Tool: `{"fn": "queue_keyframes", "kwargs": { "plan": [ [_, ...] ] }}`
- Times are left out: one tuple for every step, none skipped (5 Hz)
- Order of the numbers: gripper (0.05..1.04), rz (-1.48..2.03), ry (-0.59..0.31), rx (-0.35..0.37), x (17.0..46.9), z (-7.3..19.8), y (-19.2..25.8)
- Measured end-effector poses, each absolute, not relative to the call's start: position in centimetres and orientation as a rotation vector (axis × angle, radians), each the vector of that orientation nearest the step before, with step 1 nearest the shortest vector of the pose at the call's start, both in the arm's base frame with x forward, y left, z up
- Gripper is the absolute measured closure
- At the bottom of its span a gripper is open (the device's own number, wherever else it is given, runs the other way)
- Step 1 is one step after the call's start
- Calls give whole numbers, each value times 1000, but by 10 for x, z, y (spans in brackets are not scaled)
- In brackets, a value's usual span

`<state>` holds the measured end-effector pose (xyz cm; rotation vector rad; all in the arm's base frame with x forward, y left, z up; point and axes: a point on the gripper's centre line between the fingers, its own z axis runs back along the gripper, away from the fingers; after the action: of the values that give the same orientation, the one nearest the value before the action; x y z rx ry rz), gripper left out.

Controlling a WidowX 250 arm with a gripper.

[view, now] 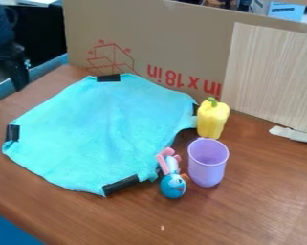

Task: Fold the blue cloth from bottom left to top right

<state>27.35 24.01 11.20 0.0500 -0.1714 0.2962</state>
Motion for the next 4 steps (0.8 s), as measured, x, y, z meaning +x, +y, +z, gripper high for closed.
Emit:
{"fn": "queue_keyframes", "kwargs": {
  "plan": [
    [84, 360, -173, 39, 271, 97, 247],
    [83, 385, -154, 37, 265, 81, 249],
    [84, 410, -150, 50, 261, 71, 248],
    [83, 443, -127, 57, 259, 58, 250]
  ]
}}
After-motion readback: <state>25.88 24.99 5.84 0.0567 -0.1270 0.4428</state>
